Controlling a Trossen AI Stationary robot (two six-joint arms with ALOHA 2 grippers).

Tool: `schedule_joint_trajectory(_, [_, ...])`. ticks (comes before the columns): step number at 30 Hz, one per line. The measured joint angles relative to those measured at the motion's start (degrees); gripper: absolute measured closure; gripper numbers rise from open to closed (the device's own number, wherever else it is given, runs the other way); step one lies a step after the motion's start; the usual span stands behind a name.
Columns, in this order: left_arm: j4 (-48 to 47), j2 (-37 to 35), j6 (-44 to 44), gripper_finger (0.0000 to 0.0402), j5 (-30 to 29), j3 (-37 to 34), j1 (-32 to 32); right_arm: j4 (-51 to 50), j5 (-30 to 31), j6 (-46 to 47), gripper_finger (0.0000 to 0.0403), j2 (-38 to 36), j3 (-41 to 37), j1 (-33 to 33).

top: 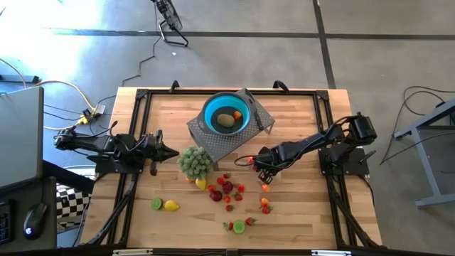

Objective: Pick & Place Fruit
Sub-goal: Put the pear into the blue strainer bowl on the shelf

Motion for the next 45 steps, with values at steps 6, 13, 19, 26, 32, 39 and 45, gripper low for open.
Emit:
schedule_joint_trajectory(6, [0.0, 0.0, 0.0, 0.0401, 0.0, 0.0, 0.0, -0.4, -0.9, 1.5, 0.0391, 0.0, 0.0, 0.0])
schedule_joint_trajectory(13, [0.0, 0.0, 0.0, 0.0401, 0.0, 0.0, 0.0, 0.0, -0.8, 1.3, 0.0342, 0.0, 0.0, 0.0])
schedule_joint_trajectory(19, [0.0, 0.0, 0.0, 0.0401, 0.0, 0.0, 0.0, 0.1, -0.6, -0.7, 0.0282, 0.0, 0.0, -0.1])
schedule_joint_trajectory(26, [0.0, 0.0, 0.0, 0.0401, 0.0, 0.0, 0.0, 0.9, -2.5, -2.1, 0.0284, -0.1, 0.0, -0.1])
schedule_joint_trajectory(32, [0.0, 0.0, 0.0, 0.0401, 0.0, 0.0, 0.0, 1.6, -2.6, -2.1, 0.029, -0.1, 0.0, -0.3])
schedule_joint_trajectory(39, [0.0, 0.0, 0.0, 0.0401, 0.0, 0.0, 0.0, 4.5, -1.8, -2.1, 0.029, -0.2, 0.0, -1.1])
schedule_joint_trajectory(45, [0.0, 0.0, 0.0, 0.0401, 0.0, 0.0, 0.0, 4.4, -0.6, -2.2, 0.0293, -0.2, 0.0, -2.3])
